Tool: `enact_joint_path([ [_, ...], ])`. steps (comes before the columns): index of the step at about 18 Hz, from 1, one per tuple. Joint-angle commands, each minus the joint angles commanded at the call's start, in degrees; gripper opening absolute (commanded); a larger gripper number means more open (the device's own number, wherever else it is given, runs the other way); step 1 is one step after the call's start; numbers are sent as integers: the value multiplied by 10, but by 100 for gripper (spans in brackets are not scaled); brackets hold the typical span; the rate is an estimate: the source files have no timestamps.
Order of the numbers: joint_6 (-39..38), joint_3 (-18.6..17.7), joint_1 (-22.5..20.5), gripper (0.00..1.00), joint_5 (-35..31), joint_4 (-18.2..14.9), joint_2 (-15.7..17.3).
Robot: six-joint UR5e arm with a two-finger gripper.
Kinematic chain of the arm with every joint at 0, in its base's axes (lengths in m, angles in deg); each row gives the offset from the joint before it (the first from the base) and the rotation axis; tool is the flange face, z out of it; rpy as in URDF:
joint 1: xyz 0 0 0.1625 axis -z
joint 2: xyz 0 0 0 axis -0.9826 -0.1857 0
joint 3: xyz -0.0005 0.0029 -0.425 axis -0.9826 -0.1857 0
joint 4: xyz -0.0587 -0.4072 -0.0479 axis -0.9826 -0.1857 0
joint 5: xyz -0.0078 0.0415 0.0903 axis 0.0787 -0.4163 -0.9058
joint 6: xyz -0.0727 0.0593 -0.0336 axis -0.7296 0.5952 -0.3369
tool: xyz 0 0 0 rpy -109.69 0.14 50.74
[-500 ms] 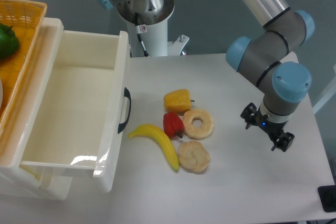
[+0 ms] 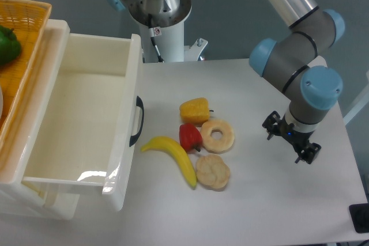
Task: Pick up the donuts
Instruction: 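Move the gripper toward the ring-shaped donut and lower it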
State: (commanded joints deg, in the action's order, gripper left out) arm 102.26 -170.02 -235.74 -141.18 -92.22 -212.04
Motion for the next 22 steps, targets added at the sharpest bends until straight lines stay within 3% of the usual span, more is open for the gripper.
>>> enact_joint_path([
  [3, -32, -27, -7, 100, 21, 20, 4],
  [6, -76, -42, 2, 100, 27, 17, 13],
  [11, -151, -61, 18, 100, 24, 13, -5],
  [15, -177, -65, 23, 100, 30, -22, 0],
  [19, -178, -42, 8, 100, 83, -61, 4],
  [22, -182, -39, 12, 100, 83, -69, 3],
])
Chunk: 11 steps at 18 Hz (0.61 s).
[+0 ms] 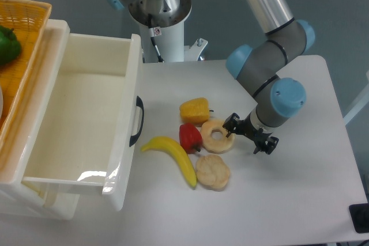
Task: Pick up the donuts
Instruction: 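Lower the gripper onto the donut ring and close on its edge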
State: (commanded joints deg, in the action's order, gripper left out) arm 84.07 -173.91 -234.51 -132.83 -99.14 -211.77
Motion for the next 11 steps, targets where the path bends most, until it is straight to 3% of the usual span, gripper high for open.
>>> enact_joint_path([
  [11, -20, -25, 16, 100, -4, 6, 4],
])
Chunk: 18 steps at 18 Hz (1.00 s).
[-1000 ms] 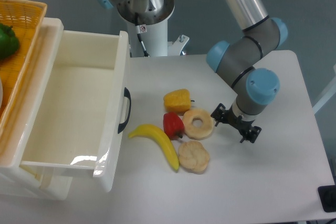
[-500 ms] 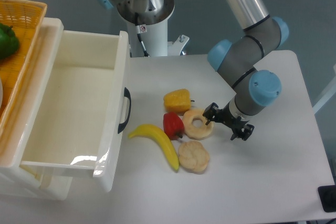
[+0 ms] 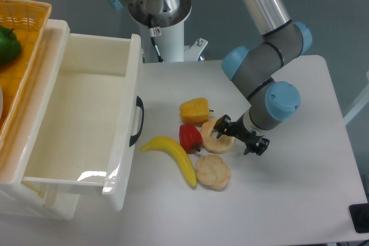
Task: Pick up the donuts
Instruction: 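Lower the gripper onto the donut ring and close on its edge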
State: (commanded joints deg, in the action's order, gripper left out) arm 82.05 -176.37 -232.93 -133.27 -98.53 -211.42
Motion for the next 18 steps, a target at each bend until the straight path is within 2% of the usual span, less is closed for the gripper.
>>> enact_joint_path([
  [3, 1, -10, 1, 100, -10, 1, 4],
  [10, -1, -6, 1, 99, -13, 4, 5],
  [11, -1, -6, 1, 88, -17, 4, 5],
  [15, 4, -9, 3, 75, -34, 6, 4],
  [18, 6, -9, 3, 59, -35, 14, 3],
])
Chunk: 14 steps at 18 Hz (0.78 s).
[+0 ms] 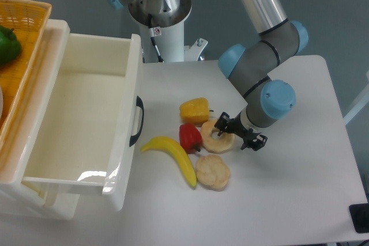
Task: Pick up the donuts
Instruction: 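Lower the gripper onto the donut ring and close on its edge, then lift the donut and carry it away from the bread bun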
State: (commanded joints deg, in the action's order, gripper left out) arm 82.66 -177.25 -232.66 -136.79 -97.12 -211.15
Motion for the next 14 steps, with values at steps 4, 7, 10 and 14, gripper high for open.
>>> enact_joint_path([
  [4, 3, 4, 1, 44, 0, 7, -2],
  [7, 4, 8, 0, 23, 0, 8, -2],
  [10, 12, 21, 0, 21, 0, 8, -4],
  [14, 18, 48, -3, 11, 0, 11, -7],
])
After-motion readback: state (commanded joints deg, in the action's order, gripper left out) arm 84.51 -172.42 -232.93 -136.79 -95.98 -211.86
